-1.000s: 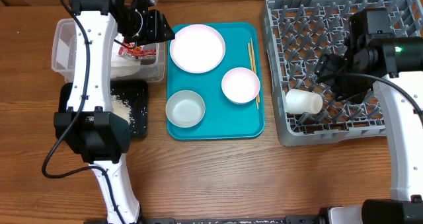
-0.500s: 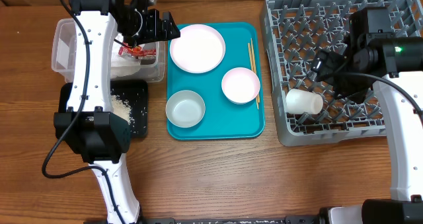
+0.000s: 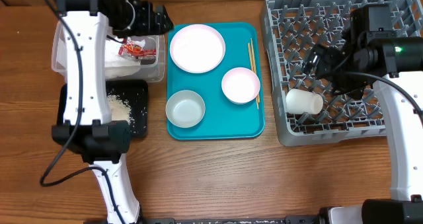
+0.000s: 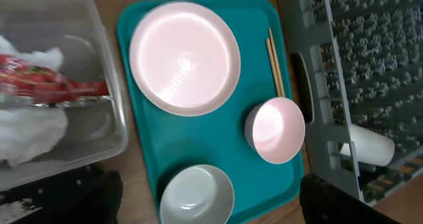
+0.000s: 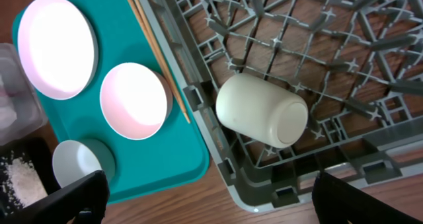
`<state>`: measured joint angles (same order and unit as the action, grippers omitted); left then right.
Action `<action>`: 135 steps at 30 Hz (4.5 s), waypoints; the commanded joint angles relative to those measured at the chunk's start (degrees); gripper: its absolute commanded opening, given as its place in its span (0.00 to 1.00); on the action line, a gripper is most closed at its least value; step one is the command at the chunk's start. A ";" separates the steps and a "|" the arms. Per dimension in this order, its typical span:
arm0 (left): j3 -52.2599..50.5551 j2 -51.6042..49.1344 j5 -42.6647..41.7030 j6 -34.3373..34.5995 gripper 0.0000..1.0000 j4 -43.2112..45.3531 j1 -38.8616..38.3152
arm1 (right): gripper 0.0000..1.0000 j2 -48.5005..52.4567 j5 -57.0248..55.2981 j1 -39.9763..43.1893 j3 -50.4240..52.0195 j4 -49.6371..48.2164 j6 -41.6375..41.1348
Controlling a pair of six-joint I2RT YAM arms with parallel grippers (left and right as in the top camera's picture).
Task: Sort waste into correct bins and load items into the dishwasher
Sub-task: 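Open the right gripper and retract the left arm to rest, then reach the right gripper to the pink bowl and grasp its rim, then lift the pink bowl and carry it into the dish rack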
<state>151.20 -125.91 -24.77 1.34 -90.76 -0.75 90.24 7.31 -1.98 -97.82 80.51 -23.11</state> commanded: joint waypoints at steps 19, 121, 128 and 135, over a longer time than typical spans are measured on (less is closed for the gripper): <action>11.72 13.88 7.78 4.37 0.85 -6.05 -0.46 | 1.00 -0.31 1.31 -0.33 0.00 -1.73 2.62; -22.21 14.53 39.30 21.40 1.00 2.97 1.49 | 0.15 32.74 -66.79 -11.34 -0.11 -77.64 59.41; -22.21 14.53 39.30 21.42 1.00 2.97 1.49 | 0.10 36.92 -65.77 -11.13 -0.11 -81.50 59.67; -22.21 14.53 39.30 21.42 1.00 2.97 1.46 | 0.09 37.83 -66.34 -11.72 -0.11 -85.81 60.43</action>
<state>128.66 -110.93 14.76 22.35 -87.83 0.43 127.92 -58.28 -13.08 -97.80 -3.14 36.99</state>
